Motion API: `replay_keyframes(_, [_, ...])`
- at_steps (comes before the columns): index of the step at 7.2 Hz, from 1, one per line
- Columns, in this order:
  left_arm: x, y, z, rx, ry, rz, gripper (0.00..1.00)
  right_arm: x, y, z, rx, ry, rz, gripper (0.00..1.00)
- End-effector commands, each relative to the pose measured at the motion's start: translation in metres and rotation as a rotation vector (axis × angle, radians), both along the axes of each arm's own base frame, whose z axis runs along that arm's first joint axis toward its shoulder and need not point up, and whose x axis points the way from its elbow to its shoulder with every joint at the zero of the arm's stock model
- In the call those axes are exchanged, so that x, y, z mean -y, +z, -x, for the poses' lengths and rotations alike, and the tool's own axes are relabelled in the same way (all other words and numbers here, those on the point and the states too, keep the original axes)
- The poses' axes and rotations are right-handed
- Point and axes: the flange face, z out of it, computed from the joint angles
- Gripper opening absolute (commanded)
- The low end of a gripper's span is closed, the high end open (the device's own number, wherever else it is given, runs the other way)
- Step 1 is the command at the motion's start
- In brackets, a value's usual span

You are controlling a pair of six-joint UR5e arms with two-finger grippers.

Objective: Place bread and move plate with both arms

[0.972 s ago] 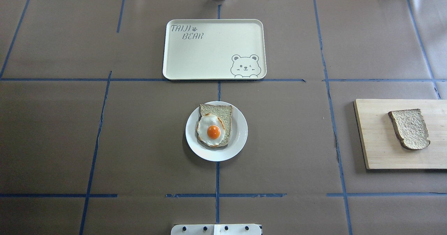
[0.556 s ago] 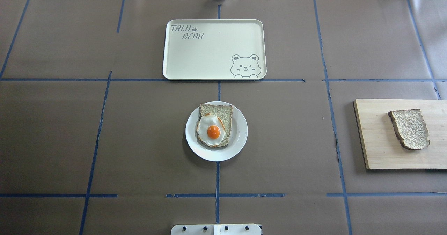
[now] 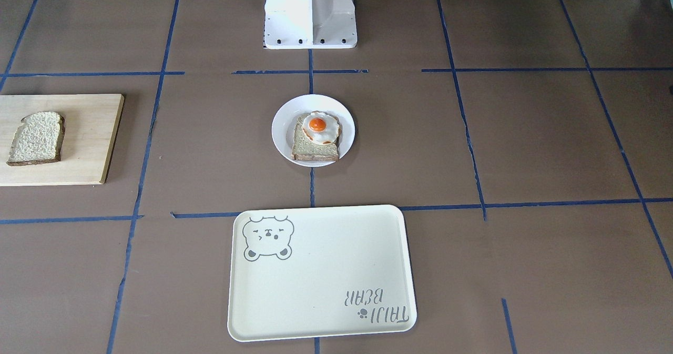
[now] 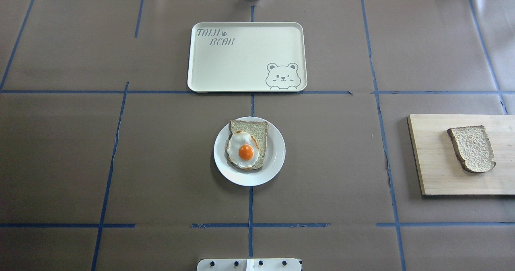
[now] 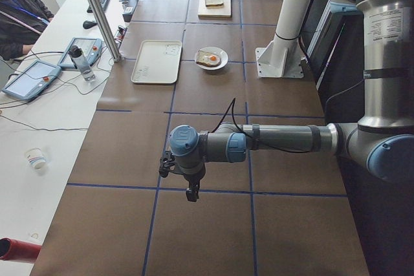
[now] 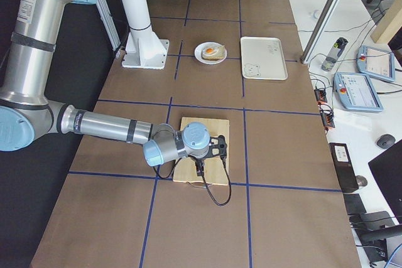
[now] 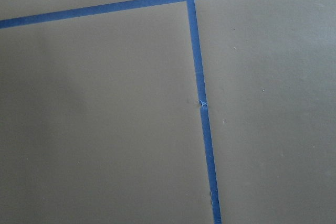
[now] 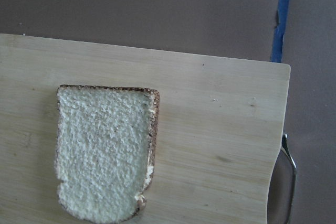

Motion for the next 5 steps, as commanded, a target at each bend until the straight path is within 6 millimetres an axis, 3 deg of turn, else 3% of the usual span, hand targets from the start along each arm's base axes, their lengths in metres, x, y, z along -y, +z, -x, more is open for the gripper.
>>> replay_keyframes(1, [0.0, -0.001, 0.0, 0.0, 0.0, 0.0, 1.0, -0.01, 0.004, 0.054, 0.026, 0.076, 0.026, 0.95])
replay_keyframes(2, [0.0, 0.0, 0.0, 0.0, 0.0, 0.0, 1.0, -0.011, 0.002, 0.072, 0.02, 0.094, 0.044, 0.89])
replay_keyframes(5, [0.0, 0.001, 0.0, 0.0, 0.0, 0.003, 1.0, -0.011, 0.016, 0.086, -0.011, 0.098, 0.08, 0.74])
